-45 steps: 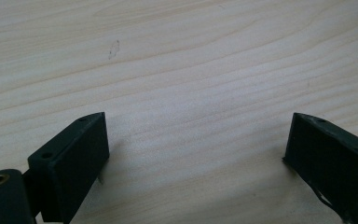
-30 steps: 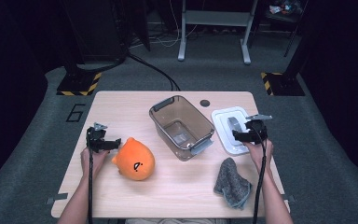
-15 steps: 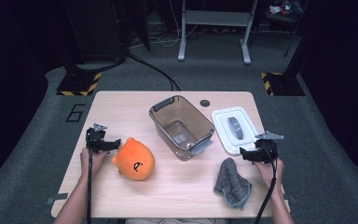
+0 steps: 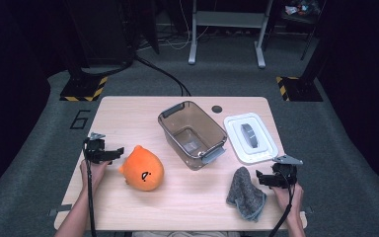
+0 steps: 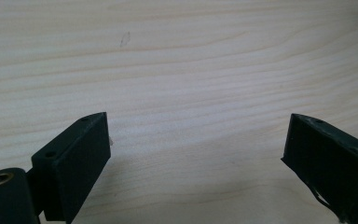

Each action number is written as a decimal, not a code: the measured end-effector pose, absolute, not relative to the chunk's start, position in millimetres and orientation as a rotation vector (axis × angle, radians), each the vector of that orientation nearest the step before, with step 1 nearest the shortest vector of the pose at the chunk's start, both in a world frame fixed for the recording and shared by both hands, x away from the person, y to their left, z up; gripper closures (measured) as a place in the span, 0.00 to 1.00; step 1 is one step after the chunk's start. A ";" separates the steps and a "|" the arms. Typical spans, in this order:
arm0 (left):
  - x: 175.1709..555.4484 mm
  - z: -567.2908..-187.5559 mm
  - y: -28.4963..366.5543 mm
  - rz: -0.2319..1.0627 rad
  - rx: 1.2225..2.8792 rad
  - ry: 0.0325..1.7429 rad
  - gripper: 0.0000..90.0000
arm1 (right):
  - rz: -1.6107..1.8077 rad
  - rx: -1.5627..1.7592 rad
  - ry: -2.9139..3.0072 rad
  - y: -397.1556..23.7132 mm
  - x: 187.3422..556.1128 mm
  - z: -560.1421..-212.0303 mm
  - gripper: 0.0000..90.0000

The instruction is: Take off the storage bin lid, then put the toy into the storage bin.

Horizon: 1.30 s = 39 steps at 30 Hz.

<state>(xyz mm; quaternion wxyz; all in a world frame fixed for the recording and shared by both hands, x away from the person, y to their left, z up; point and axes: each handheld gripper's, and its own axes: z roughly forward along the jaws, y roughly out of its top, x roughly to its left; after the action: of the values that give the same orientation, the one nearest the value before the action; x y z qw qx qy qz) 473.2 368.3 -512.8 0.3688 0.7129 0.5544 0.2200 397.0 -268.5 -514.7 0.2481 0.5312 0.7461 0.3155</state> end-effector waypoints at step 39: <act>364.1 -452.3 318.0 0.538 1.856 1.052 0.01 | 0.853 1.468 2.045 -269.3 390.7 -527.6 0.03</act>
<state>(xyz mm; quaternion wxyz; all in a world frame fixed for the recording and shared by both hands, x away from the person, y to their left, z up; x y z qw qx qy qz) 364.1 318.0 -452.3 0.4538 0.7517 0.4261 0.2180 390.7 -269.3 -527.6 0.2397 0.5362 0.7470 0.3115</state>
